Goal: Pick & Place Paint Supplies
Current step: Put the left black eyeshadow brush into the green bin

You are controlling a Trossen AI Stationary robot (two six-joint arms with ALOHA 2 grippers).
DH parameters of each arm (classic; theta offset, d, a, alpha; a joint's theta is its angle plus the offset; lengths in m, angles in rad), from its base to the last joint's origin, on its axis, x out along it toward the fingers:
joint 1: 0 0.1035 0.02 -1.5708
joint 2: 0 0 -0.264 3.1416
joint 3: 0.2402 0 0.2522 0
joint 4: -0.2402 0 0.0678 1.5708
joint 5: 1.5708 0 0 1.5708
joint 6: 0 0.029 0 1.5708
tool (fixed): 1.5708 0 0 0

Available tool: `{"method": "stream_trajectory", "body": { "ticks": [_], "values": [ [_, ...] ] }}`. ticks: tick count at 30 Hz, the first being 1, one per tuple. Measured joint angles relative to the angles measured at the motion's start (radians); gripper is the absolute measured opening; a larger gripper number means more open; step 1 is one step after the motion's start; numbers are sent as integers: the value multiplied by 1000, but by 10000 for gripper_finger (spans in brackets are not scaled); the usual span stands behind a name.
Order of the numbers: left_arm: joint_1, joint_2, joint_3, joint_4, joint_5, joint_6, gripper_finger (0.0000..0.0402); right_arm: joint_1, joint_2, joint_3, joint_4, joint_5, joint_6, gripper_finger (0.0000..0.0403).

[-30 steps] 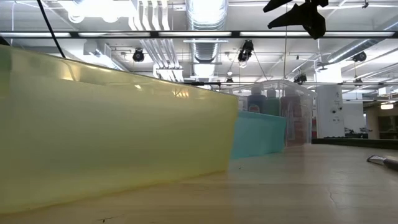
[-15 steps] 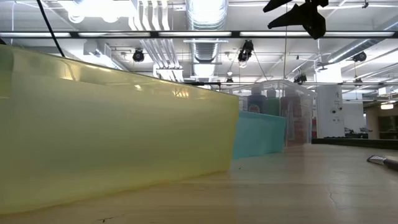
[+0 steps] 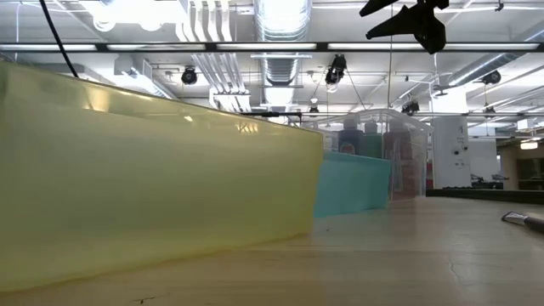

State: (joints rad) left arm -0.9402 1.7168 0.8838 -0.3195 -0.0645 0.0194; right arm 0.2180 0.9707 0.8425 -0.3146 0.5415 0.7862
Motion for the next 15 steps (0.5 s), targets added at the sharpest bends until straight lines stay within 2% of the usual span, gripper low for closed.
{"method": "stream_trajectory", "body": {
  "ticks": [4, 15],
  "values": [
    [-14, 0, 11, 0, -60, 4, 102, 0, 0, 0, 0, 1, 1, 171],
    [-14, 22, -5, 40, -47, 38, 102, 0, 0, 0, 0, 10, 20, 171]
  ]
}}
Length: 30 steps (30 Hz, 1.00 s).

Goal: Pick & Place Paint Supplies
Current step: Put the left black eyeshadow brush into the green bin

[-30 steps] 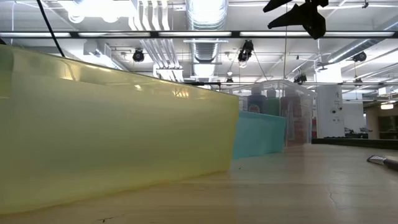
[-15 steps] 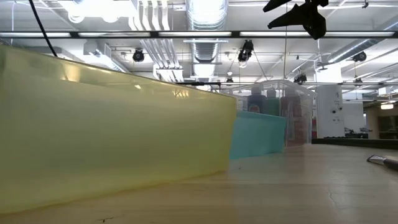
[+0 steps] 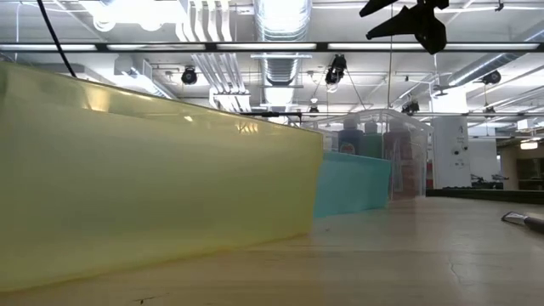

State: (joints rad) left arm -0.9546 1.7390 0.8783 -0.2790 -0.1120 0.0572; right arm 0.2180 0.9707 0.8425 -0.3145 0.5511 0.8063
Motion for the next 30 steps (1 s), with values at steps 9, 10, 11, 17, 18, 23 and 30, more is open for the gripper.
{"method": "stream_trajectory", "body": {
  "ticks": [9, 10, 11, 17, 18, 23, 30],
  "values": [
    [0, 32, 2, 20, -3, 2, 102, 0, 0, 0, 4, 0, 14, 171],
    [0, 32, 3, 16, -7, -4, 102, 0, 0, 0, 4, 0, 14, 171],
    [0, 32, 3, 12, -8, -12, 102, 0, 0, 0, 4, 0, 14, 171],
    [0, 31, 3, 3, -8, -83, 102, 0, 0, 0, 4, 0, 14, 171],
    [0, 31, 3, 2, -8, -92, 102, 0, 0, 0, 4, 0, 17, 171],
    [0, 32, 2, -1, 3, -131, 93, 0, 0, 0, 5, 0, 27, 171],
    [1, 32, 2, -3, 47, -186, 24, 0, 0, 0, 6, -1, 32, 171]
  ]
}}
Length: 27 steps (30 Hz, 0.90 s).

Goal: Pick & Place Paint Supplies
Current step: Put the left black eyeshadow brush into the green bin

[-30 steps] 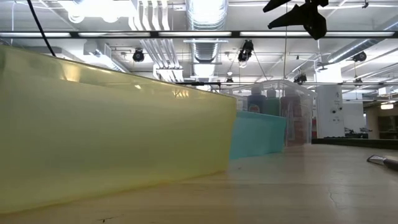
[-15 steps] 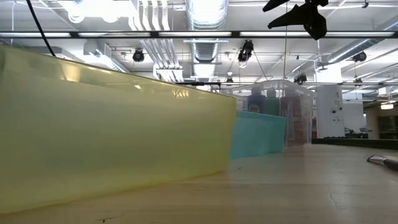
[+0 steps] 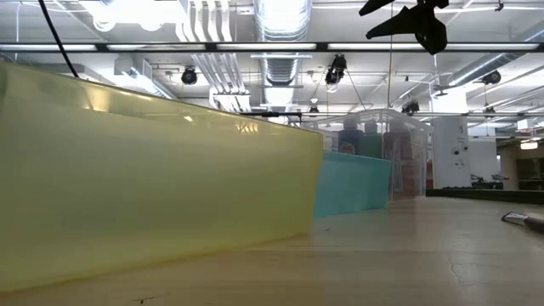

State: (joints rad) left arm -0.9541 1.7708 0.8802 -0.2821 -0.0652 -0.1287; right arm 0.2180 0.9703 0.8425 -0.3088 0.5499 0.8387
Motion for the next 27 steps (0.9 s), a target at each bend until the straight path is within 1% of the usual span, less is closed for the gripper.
{"method": "stream_trajectory", "body": {
  "ticks": [2, 9, 13, 21, 27],
  "values": [
    [0, 0, 0, 0, 2, -1, 8, 0, 0, 0, 0, 0, 0, 171],
    [0, -2, 3, -4, 5, -3, 4, 0, 0, 0, 1, 0, 0, 171],
    [-1, 0, 25, -26, -12, -3, 2, 0, 0, 0, 5, 0, 0, 171],
    [-3, -5, 114, -130, -32, -8, 1, 0, 0, 0, 5, 0, -4, 171],
    [-24, -64, 165, -192, -65, -81, 1, 0, 0, 0, 6, 0, -8, 171]
  ]
}}
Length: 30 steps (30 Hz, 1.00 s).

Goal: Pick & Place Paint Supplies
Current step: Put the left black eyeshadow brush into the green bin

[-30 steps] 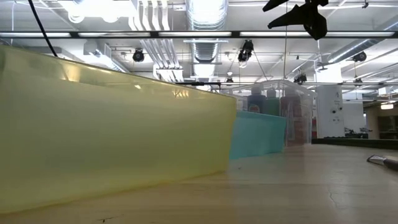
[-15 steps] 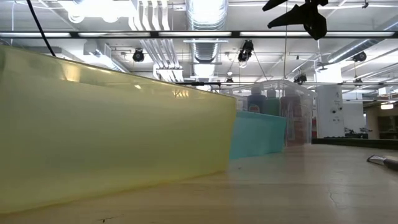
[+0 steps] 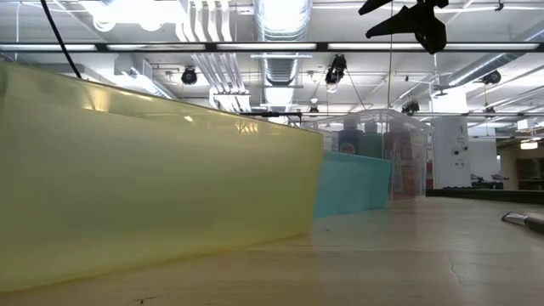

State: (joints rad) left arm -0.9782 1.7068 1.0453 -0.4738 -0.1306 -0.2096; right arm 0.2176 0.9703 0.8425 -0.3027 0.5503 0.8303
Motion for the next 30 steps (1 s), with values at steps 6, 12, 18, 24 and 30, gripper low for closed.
{"method": "stream_trajectory", "body": {
  "ticks": [6, 12, 18, 24, 30],
  "values": [
    [-7, -109, 48, -151, -84, -28, 0, 0, 0, 0, 1, 0, -25, 171],
    [30, -215, 73, -297, -169, -27, 0, 0, 0, 0, 1, 0, -45, 171],
    [100, -276, 133, -432, -221, 44, 0, 0, 0, 0, 1, 0, -56, 171],
    [212, -286, 220, -503, -252, 235, 0, 0, 0, -2, 1, 1, -81, 171],
    [411, -287, 240, -439, -252, 526, 0, -1, 0, -13, 0, 26, -90, 171]
  ]
}}
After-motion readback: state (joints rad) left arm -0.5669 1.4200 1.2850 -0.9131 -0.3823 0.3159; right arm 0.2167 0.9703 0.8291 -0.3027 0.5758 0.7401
